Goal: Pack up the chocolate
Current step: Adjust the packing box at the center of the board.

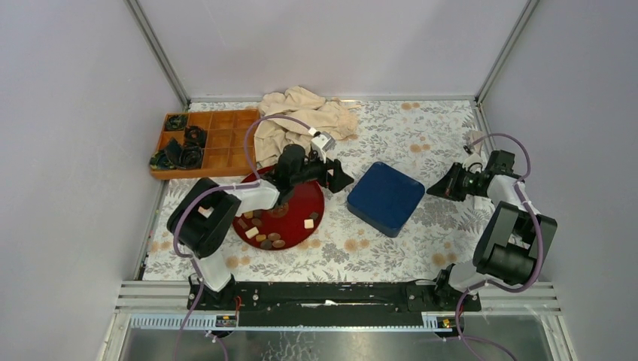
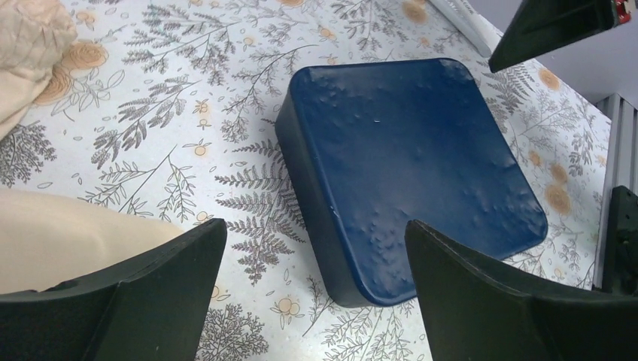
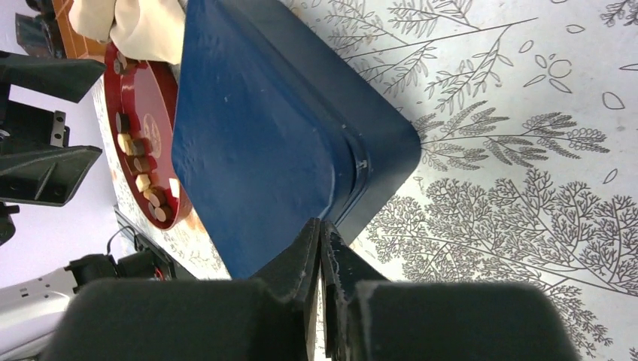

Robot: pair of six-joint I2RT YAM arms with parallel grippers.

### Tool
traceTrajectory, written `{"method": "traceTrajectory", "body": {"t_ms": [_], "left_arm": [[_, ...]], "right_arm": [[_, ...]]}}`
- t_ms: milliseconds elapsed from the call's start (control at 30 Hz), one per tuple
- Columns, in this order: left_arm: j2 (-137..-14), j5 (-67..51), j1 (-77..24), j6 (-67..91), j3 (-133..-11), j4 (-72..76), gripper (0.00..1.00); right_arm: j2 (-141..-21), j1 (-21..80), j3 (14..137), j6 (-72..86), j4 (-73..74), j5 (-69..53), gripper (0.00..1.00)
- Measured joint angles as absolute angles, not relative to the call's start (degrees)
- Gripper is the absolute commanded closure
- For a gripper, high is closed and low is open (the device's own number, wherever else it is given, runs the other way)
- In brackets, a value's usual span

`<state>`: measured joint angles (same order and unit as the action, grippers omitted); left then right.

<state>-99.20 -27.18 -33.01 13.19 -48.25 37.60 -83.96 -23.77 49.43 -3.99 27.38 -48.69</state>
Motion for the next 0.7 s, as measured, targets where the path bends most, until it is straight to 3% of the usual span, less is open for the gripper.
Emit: {"method": "traceTrajectory", "body": {"t_ms": [200, 700], "left_arm": [[-103.9, -25.2, -32.9, 15.5, -53.7, 31.5, 0.11], [-112.6, -25.2, -32.9, 16.6, -60.5, 23.2, 0.11]], "right_arm": [[-88.8, -24.1, 49.3, -1.6, 25.8, -48.5, 0.99], [-94.5, -24.6, 48.6, -1.2, 26.3, -53.2, 1.0]]}}
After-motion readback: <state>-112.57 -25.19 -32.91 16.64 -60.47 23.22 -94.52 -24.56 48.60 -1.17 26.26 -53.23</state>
